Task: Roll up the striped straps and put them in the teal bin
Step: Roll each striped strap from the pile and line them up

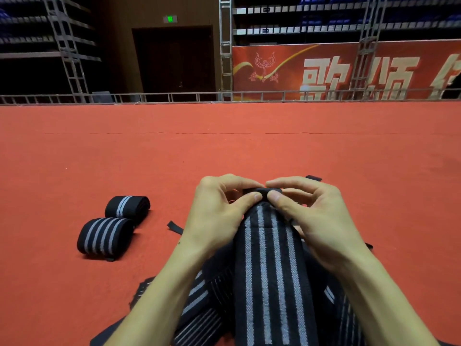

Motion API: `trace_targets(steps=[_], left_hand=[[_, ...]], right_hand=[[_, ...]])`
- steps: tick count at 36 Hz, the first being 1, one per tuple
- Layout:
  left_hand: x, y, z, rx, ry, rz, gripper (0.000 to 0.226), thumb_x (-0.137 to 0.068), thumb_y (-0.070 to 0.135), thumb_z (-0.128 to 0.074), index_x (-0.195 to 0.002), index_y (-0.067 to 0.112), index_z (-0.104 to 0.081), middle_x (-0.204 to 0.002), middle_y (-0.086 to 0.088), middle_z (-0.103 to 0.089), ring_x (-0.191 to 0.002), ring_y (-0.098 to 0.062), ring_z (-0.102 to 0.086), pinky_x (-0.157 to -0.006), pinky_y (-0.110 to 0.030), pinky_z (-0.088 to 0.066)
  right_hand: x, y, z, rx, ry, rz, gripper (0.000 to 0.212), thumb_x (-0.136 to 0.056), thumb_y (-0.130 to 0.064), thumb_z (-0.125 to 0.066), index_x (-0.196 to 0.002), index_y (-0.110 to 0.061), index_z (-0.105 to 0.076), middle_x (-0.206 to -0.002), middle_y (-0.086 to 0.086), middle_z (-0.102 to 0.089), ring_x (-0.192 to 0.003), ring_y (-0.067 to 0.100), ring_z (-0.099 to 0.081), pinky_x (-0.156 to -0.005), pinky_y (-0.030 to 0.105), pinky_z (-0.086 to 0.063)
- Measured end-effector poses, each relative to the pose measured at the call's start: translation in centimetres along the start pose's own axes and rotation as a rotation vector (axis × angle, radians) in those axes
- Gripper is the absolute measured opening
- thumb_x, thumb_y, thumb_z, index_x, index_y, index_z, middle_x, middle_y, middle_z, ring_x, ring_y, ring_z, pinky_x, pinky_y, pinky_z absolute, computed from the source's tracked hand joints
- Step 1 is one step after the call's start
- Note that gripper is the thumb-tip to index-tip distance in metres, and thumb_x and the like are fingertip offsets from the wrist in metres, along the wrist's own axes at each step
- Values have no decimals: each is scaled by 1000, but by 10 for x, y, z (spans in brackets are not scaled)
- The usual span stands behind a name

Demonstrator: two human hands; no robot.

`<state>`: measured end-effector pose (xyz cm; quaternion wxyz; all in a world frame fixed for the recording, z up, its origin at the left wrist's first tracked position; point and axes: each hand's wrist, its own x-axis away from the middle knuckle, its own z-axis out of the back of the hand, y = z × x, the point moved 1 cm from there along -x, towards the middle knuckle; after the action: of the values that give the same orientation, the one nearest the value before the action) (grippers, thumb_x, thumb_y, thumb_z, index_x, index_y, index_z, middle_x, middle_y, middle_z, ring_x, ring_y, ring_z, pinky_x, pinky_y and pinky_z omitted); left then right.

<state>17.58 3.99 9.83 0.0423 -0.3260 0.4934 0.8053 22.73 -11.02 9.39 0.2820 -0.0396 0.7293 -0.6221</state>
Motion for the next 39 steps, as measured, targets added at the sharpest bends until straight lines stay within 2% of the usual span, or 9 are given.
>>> trace_targets(steps=[4, 7, 11, 16, 19, 24, 28, 36, 39], left_hand=[[-1, -1, 0, -73, 9, -153, 15, -79, 16, -70, -90, 20, -80, -81, 6, -72, -79, -10, -69, -75, -33, -56], [0, 0, -1, -154, 38, -288, 15, -80, 11, -70, -92, 14, -80, -78, 5, -68, -71, -6, -64, -65, -19, -50], [0, -1, -2, -180, 52, -342, 15, -82, 10, -70, -93, 14, -79, -79, 2, -69, -72, -9, -65, -65, -21, -50], [-1, -1, 1, -71, -20, -175, 15, -83, 9, -72, -91, 20, -79, -86, 4, -74, -84, -7, -69, -78, -23, -54], [1, 6, -1, 139, -91, 65, 13, -89, 8, -68, -89, 17, -78, -90, 1, -77, -89, -12, -71, -82, -24, -55], [5, 10, -8, 371, -67, 387, 24, -94, 23, -61, -79, 11, -76, -71, -3, -71, -62, -9, -63, -62, -23, -49], [5, 10, -7, 362, -83, 411, 25, -94, 23, -63, -84, 5, -76, -79, -11, -73, -73, -21, -64, -77, -40, -51], [5, 8, -9, 425, -18, 379, 13, -88, 8, -68, -78, 4, -74, -69, -10, -71, -61, -15, -63, -59, -25, -52], [6, 8, -10, 420, 15, 366, 10, -88, 7, -69, -80, 2, -74, -84, -20, -73, -74, -25, -66, -70, -34, -52]], right_hand=[[0, -1, -2, -23, 35, 25, 6, -82, -11, -72, -80, -15, -75, -78, 8, -75, -68, 15, -67, -62, 30, -53], [-1, -2, -1, -6, 30, 54, 10, -81, -3, -73, -79, -13, -74, -78, 9, -75, -69, 17, -68, -65, 31, -55], [-2, -3, 1, 114, 30, 179, 16, -79, 5, -74, -77, -11, -74, -78, 4, -75, -71, 11, -70, -70, 23, -56], [-5, 2, 3, 271, 61, 342, 21, -77, 3, -78, -74, -17, -74, -79, -4, -76, -71, 10, -71, -70, 21, -55], [-6, 6, 6, 330, 91, 426, 25, -77, 3, -78, -75, -22, -74, -80, -9, -75, -72, 6, -71, -72, 20, -55], [-7, 10, 4, 438, 108, 623, 9, -77, -3, -74, -80, -11, -76, -81, -12, -73, -77, 1, -69, -74, 14, -52], [-8, 12, 4, 562, 99, 764, 5, -79, 0, -71, -80, -3, -74, -83, -1, -72, -79, 3, -67, -75, 14, -51], [-11, 15, 6, 568, 54, 724, 5, -81, -8, -71, -79, -8, -76, -87, -2, -70, -80, 6, -67, -66, 20, -54], [-9, 15, 3, 539, 49, 708, 9, -83, -14, -69, -79, -11, -76, -87, -4, -69, -79, 8, -67, -66, 24, -56]])
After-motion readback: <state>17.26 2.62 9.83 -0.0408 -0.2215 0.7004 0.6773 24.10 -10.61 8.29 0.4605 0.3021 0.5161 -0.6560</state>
